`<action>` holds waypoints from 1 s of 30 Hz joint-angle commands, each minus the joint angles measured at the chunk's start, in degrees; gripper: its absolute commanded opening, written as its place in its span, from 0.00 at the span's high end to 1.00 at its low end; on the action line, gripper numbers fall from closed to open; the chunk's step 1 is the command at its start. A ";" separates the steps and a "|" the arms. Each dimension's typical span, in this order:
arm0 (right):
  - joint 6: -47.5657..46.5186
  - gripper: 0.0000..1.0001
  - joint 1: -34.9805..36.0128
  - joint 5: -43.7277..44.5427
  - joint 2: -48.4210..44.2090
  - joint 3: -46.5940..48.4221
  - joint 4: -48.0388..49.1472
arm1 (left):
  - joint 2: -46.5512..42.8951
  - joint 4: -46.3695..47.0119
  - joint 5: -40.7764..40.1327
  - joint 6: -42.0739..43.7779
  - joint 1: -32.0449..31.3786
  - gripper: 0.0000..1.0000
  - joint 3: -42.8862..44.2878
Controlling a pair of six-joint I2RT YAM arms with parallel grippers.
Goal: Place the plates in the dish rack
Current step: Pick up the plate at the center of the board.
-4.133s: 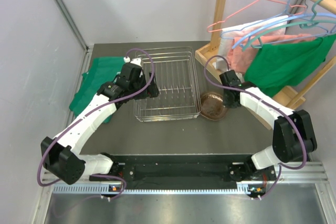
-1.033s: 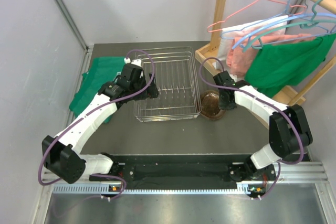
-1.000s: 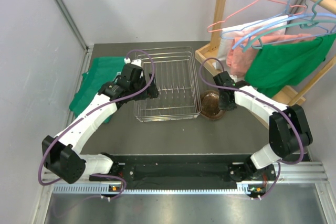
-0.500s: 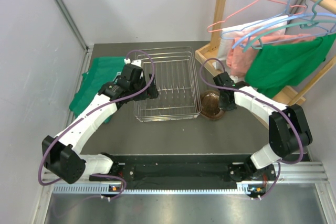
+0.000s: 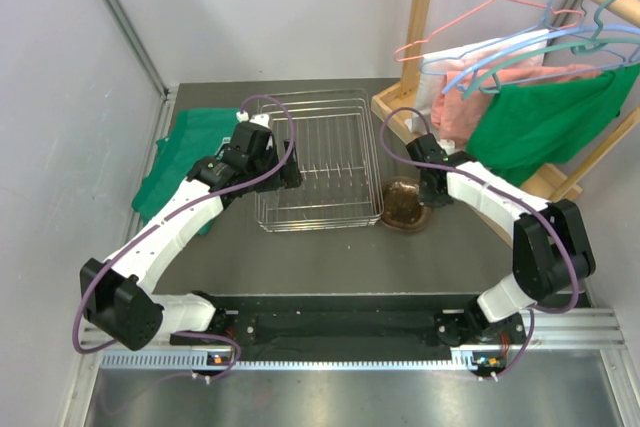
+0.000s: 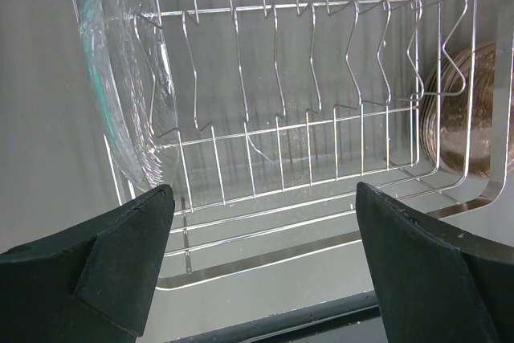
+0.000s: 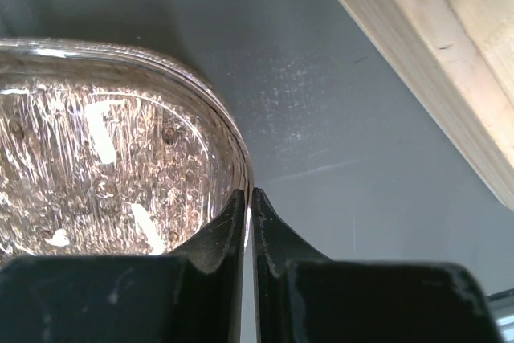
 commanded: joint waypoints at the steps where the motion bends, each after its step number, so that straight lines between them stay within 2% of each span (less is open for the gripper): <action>1: -1.51 0.97 0.76 3.47 -2.25 2.50 -1.51 | -0.61 1.67 0.03 0.31 0.19 0.01 -0.01; 5: -2.12 1.00 0.76 2.94 -1.11 2.76 -1.16 | -0.61 1.59 0.12 0.40 0.19 0.01 0.16; 13: -4.85 0.96 0.84 3.73 -2.16 3.90 -0.80 | -0.35 1.50 0.30 0.58 0.28 0.01 0.34; 15: -5.37 1.00 0.84 3.47 -2.95 4.34 -0.89 | -0.26 1.59 0.30 0.49 0.28 0.01 0.34; 21: -4.85 1.00 0.84 2.15 -4.00 4.26 -0.80 | -0.52 1.59 0.30 0.49 0.37 0.01 0.43; 30: -2.12 1.00 0.84 1.80 -10.59 3.46 -0.89 | -0.52 1.41 0.12 0.58 0.54 0.01 1.04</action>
